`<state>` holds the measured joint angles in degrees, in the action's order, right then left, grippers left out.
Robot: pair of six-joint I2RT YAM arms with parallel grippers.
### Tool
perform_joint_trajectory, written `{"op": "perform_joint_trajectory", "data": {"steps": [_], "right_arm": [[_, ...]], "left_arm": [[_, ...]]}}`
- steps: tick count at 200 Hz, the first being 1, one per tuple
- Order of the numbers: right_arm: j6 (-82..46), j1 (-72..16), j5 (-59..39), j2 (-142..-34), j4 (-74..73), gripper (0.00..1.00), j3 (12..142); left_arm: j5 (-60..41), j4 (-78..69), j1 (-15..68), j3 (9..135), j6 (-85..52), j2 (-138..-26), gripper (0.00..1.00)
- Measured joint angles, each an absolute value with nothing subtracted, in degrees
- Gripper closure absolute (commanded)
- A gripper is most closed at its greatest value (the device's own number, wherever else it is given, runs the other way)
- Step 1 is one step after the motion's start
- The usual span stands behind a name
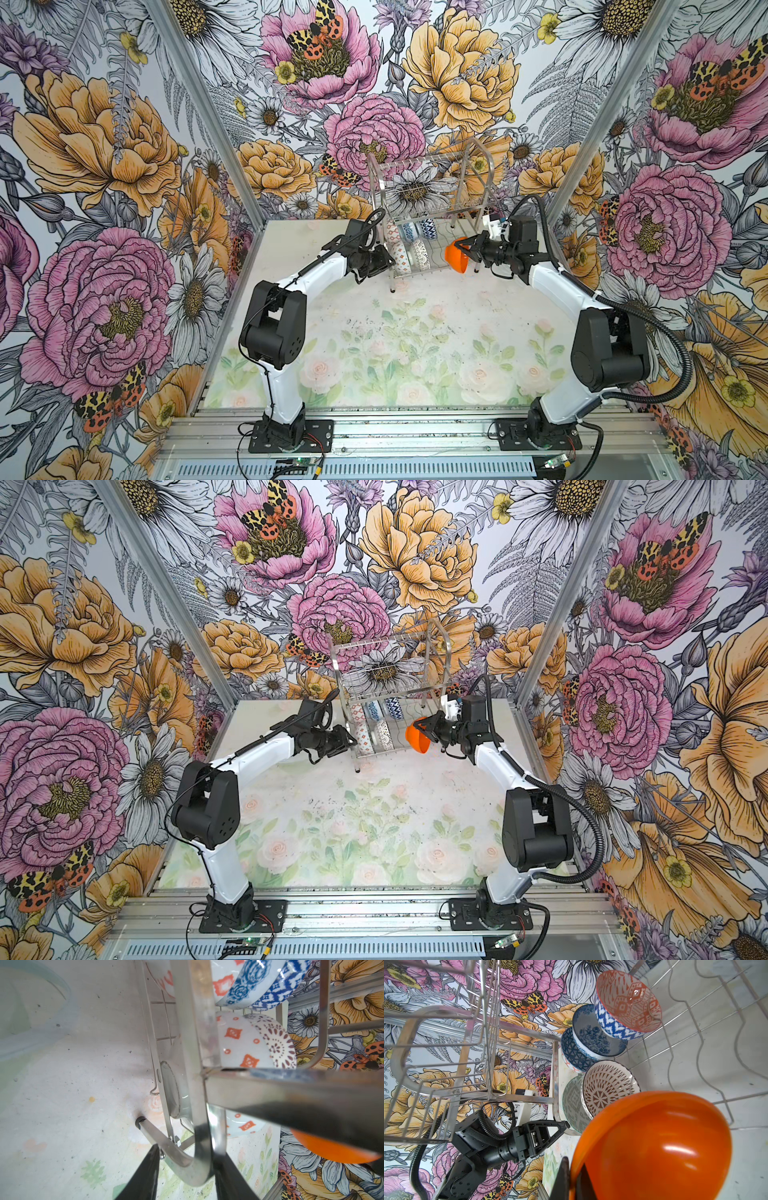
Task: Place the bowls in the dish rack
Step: 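Lower the orange bowl toward the rack slot with the right gripper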
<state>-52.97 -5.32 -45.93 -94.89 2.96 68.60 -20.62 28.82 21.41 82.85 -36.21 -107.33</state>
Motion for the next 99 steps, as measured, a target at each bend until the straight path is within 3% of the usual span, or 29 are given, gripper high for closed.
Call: {"op": "perform_joint_trajectory", "data": {"steps": [14,38,57,99], "right_arm": [[-53.91,-5.39,-45.98,-95.50,1.39,1.00,68.47],[-54.70,-5.48,-46.02,-96.60,0.10,1.00,68.45],[-54.70,-5.48,-46.04,-97.62,-0.38,1.00,68.45],[-55.05,-5.74,-46.54,-100.16,-1.61,1.00,68.64]], "left_arm": [[-20.43,29.34,21.23,82.54,-36.05,-106.87,0.42],[-19.46,30.89,20.75,80.66,-35.86,-103.92,0.26],[-18.92,31.48,20.21,79.59,-35.59,-101.80,0.02],[-18.44,31.94,20.01,77.41,-36.01,-99.00,0.01]]}}
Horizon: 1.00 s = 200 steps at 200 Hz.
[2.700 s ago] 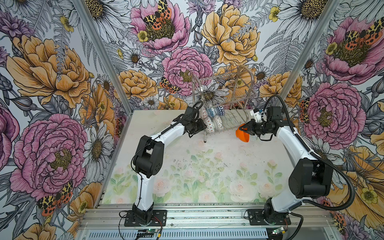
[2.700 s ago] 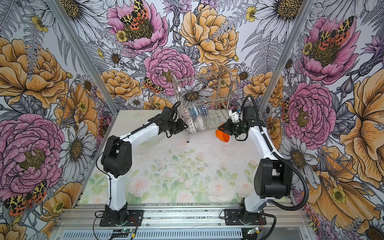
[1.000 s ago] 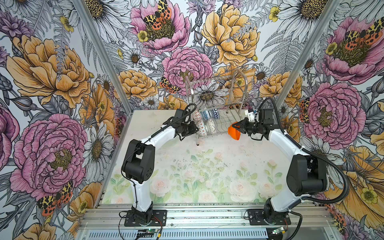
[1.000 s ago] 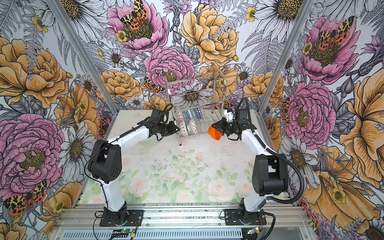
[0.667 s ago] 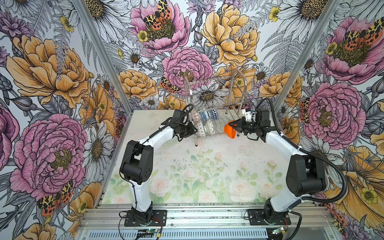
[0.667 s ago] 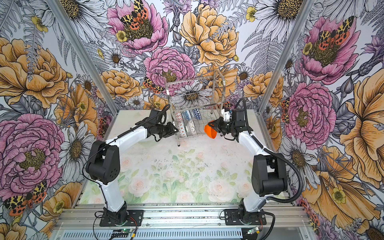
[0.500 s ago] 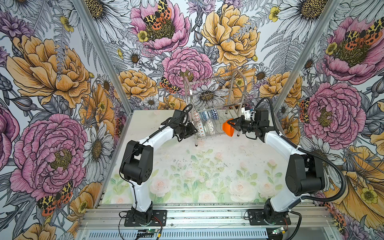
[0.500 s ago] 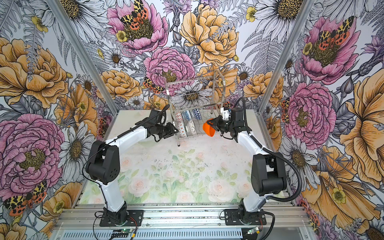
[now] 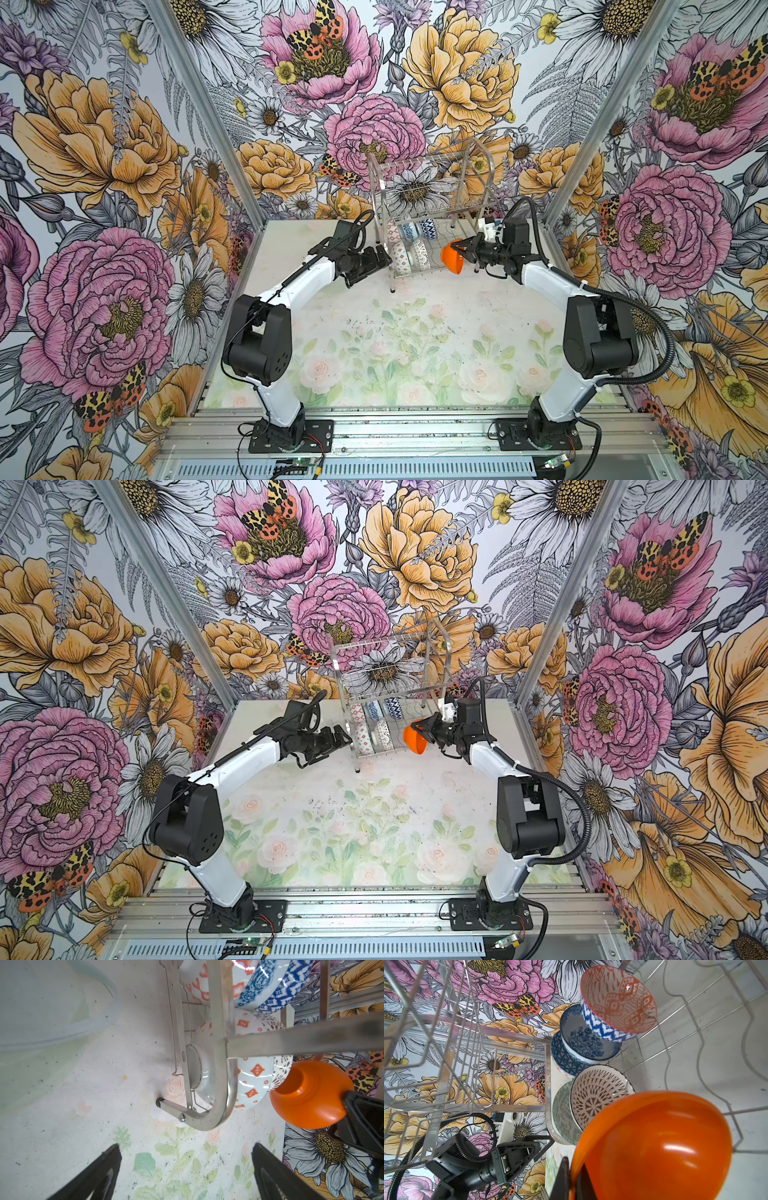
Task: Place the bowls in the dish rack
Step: 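Lower the orange bowl toward the rack slot with the right gripper, then push the orange bowl down into the rack slot with the right gripper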
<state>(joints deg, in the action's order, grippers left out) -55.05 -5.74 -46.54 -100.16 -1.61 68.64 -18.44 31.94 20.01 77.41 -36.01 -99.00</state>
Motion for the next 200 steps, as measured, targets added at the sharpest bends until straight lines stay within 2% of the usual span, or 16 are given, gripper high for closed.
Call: {"op": "perform_joint_trajectory", "data": {"steps": [94,200], "right_arm": [[-58.28,-7.29,-47.29,-104.88,-6.48,1.00,72.18],[-65.82,-8.62,-47.83,-113.23,-18.70,1.00,73.80]], "left_arm": [[-18.39,32.36,21.80,76.29,-35.40,-96.84,0.01],[-18.41,32.42,23.40,78.35,-35.42,-98.13,0.01]]}}
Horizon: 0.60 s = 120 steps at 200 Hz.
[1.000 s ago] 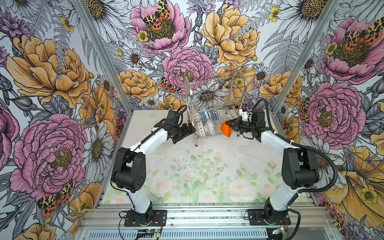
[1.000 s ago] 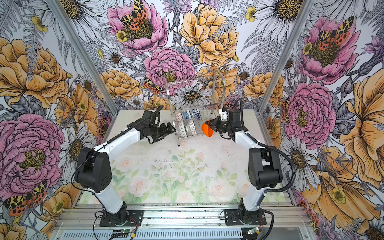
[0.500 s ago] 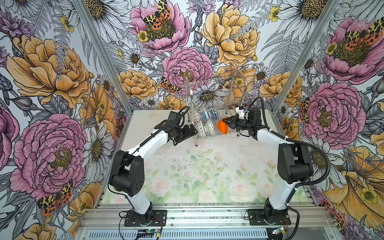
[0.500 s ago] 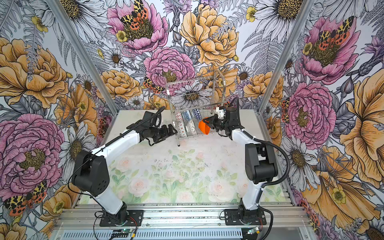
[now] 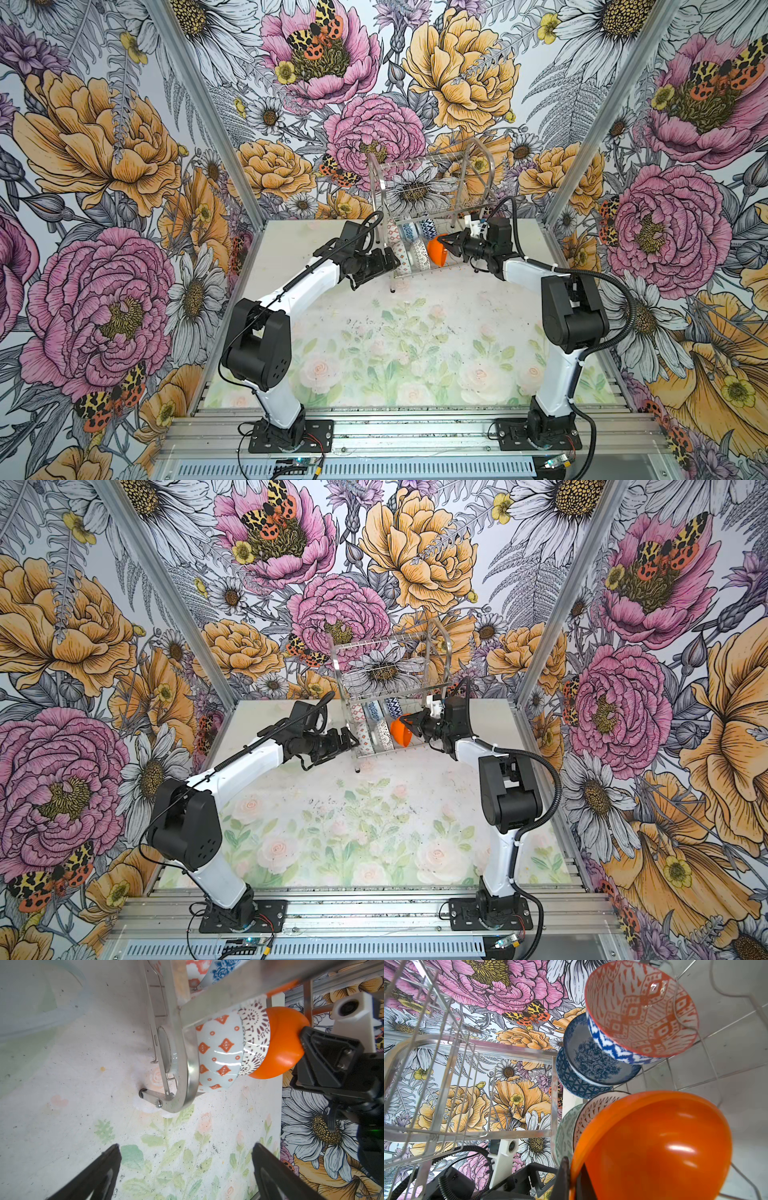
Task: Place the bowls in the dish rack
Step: 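Push the orange bowl down into the rack slot with the right gripper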
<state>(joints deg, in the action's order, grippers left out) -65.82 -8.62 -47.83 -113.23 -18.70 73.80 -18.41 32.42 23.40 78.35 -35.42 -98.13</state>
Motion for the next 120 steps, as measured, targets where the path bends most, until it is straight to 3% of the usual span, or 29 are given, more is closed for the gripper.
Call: {"op": "perform_joint_trajectory", "data": {"steps": [120], "right_arm": [[-66.61,-9.45,-48.34,-118.30,-22.00,1.00,77.23]], "left_arm": [[-18.44,33.45,23.51,80.84,-35.42,-99.59,0.01]]}}
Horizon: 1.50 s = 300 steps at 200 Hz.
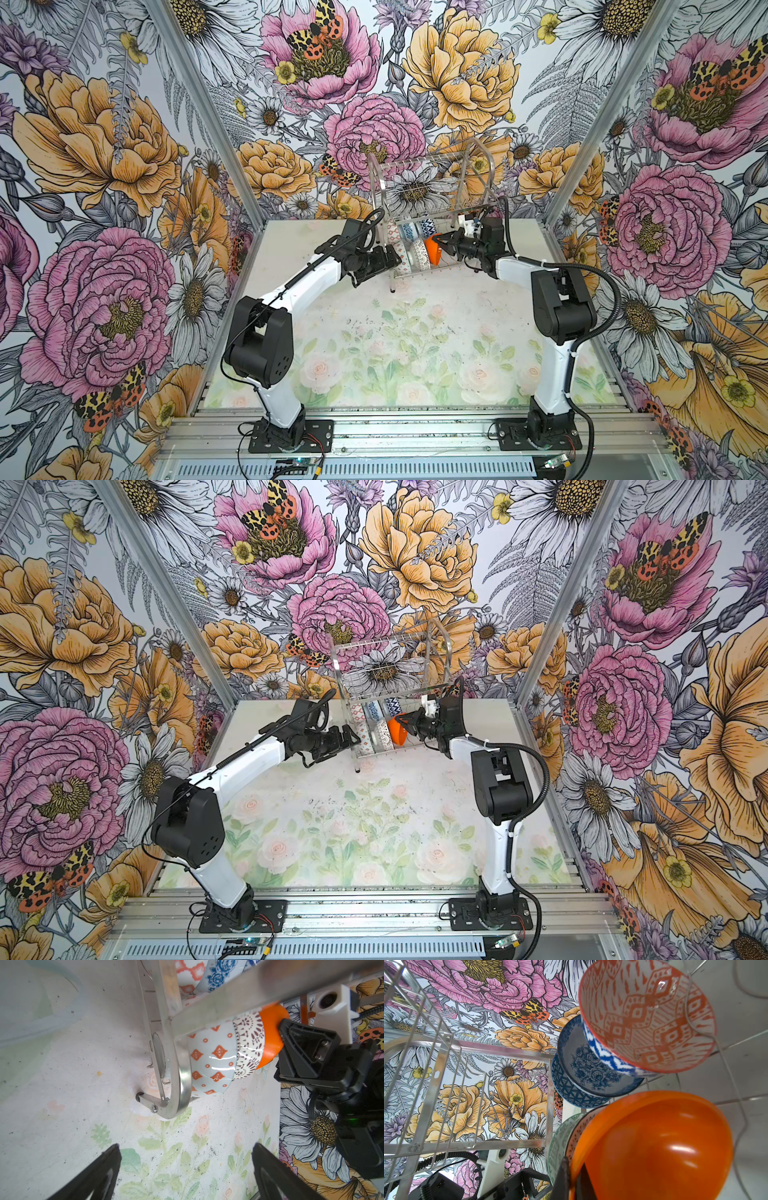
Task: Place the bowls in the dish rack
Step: 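Push the orange bowl down into the rack slot with the right gripper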
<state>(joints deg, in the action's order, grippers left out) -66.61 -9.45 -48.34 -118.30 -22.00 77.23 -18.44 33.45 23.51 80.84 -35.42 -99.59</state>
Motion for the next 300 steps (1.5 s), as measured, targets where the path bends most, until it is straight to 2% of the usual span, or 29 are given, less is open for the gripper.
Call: {"op": "perform_joint_trajectory", "data": {"steps": [202,300], "right_arm": [[-56.60,-9.47,-49.67,-119.68,-20.27,1.00,78.61],[-52.66,-9.56,-49.76,-118.96,-19.77,0.95,77.78]], "left_arm": [[-18.46,36.23,23.51,84.66,-34.48,-102.76,0.01],[-18.48,37.12,23.46,84.66,-34.50,-102.78,0.01]]}}
